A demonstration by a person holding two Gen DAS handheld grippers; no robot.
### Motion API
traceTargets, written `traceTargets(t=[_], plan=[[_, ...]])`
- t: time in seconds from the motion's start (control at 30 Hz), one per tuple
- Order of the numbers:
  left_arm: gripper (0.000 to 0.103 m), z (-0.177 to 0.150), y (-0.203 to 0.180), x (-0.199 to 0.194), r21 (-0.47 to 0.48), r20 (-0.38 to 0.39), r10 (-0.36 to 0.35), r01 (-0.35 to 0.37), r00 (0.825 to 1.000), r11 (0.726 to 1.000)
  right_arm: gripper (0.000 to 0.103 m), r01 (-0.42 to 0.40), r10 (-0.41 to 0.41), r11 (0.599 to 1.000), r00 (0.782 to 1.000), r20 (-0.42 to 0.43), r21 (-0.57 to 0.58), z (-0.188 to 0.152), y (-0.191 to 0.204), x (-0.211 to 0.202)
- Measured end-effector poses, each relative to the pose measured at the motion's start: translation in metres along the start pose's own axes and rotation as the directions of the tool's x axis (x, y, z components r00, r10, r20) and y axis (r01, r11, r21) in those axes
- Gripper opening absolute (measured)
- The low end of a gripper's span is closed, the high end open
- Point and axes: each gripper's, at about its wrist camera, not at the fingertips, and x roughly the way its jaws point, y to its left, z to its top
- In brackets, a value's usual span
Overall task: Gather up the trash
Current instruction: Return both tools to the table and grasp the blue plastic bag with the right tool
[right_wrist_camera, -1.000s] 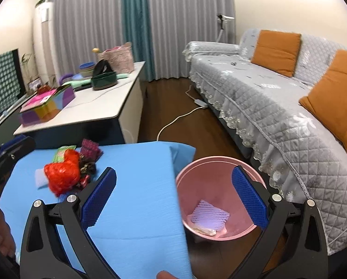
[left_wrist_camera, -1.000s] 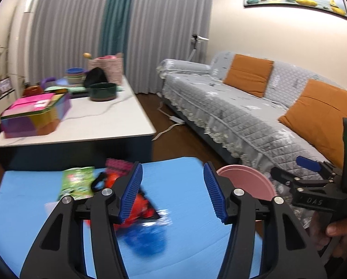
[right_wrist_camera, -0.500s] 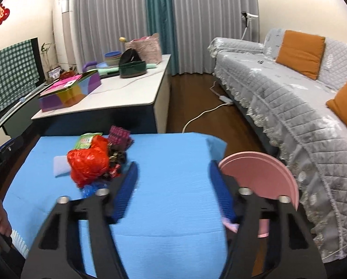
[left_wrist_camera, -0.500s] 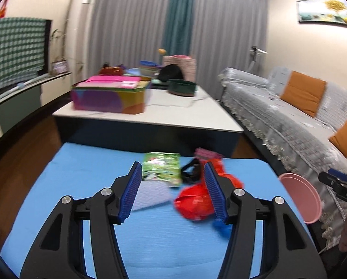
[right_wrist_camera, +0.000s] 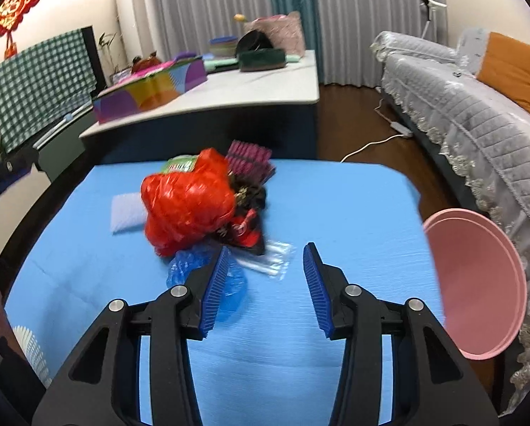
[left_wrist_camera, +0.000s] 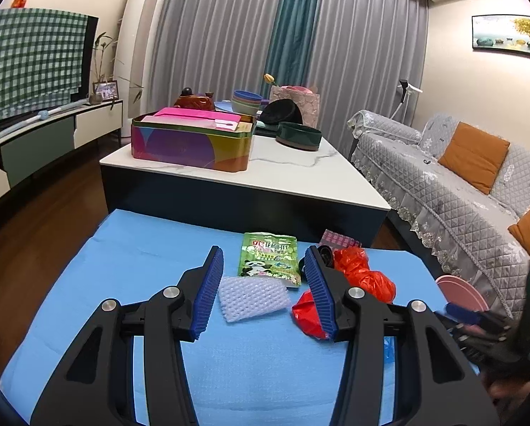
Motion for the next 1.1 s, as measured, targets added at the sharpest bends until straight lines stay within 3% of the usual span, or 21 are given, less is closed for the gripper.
traceTargets(t=[0.1, 0.43, 0.53, 0.7, 0.77, 0.87, 1.1], plan=[[0.047, 0.001, 0.001, 0.003, 0.005, -0.008, -0.004, 0.004, 1.0, 1.0, 0.066, -0.017, 0.017, 1.0, 1.0, -0.016, 0.005, -0.002, 0.005, 0.011], [0.047, 0.004, 0.005, 0.011, -0.028, -0.015, -0.029, 0.029, 0.999, 0.999, 0.067, -0.058, 0.048, 0.996, 0.988, -0.144, -0.069, -0.019, 0.027, 0.048], [0.048, 0.003, 0.006, 0.014, -0.035, -0.02, -0.031, 0.03, 0.999, 0.999, 0.054, -0.067, 0.049, 0.993, 0.984, -0.17, -0.102, -0.024, 0.033, 0.053], [0.047, 0.005, 0.001, 0.015, -0.037, -0.02, -0.04, 0.039, 0.999, 0.999, 0.018, -0.081, 0.055, 0.987, 0.981, -0.187, -0.136, -0.027, 0.035, 0.05], [0.047, 0.004, -0.003, 0.015, -0.031, -0.022, -0.043, 0.043, 0.999, 0.999, 0.009, -0.082, 0.056, 0.987, 0.982, -0.178, -0.138, -0.028, 0.032, 0.044], [0.047, 0.001, -0.008, 0.017, -0.022, -0.026, -0.045, 0.045, 0.999, 0.999, 0.004, -0.077, 0.056, 0.989, 0.986, -0.156, -0.128, -0.027, 0.025, 0.035], [0.047, -0.008, -0.021, 0.022, -0.004, -0.05, -0.049, 0.048, 0.998, 0.999, 0.003, -0.047, 0.04, 0.996, 0.996, -0.085, -0.078, -0.02, 0.003, 0.012]])
